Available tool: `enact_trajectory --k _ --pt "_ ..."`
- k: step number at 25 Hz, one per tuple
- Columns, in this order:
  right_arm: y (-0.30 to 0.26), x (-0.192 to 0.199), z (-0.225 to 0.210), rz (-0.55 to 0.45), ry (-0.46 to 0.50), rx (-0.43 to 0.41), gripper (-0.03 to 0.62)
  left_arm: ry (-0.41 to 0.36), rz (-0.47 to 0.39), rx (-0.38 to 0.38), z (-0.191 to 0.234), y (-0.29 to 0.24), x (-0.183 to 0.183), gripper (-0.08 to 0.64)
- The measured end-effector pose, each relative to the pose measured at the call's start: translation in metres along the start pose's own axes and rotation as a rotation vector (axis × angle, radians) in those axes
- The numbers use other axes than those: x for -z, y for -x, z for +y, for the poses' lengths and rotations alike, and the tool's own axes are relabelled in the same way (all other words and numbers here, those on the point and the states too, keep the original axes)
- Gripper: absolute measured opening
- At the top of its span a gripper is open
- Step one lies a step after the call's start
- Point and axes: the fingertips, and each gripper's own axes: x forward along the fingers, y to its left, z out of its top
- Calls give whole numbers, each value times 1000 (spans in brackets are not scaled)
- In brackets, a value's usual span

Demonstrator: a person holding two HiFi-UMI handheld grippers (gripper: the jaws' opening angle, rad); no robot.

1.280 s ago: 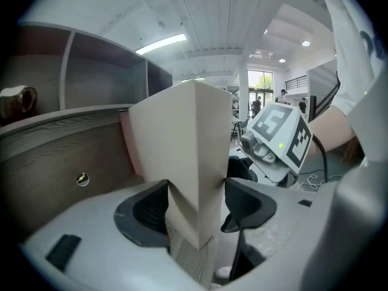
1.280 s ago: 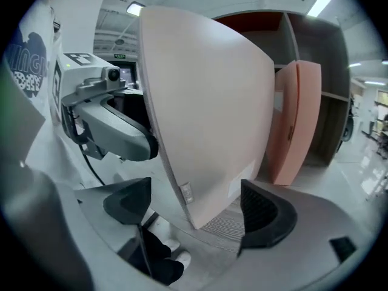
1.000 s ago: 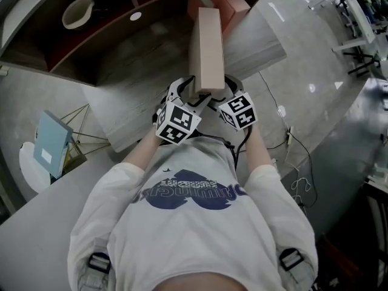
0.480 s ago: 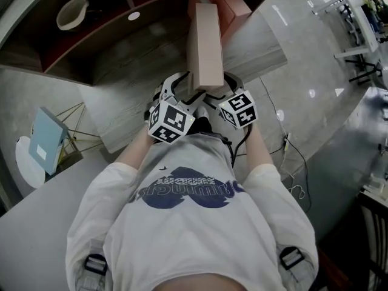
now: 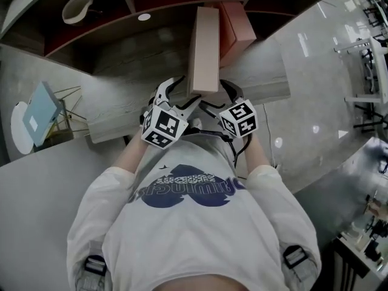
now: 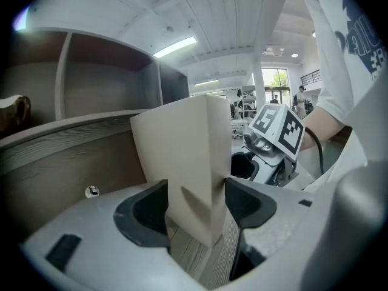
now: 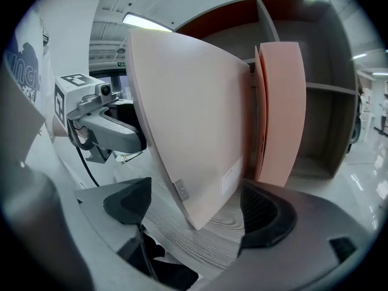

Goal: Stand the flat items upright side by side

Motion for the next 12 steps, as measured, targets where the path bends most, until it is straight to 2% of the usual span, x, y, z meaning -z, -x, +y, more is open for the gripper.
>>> enact_trajectory --k 7,12 --pt "7 -5 -23 3 64 -51 463 18 3 -89 7 -23 -13 302" --pt "14 -5 -47 6 86 -43 463 -4 12 -126 15 -34 -19 302"
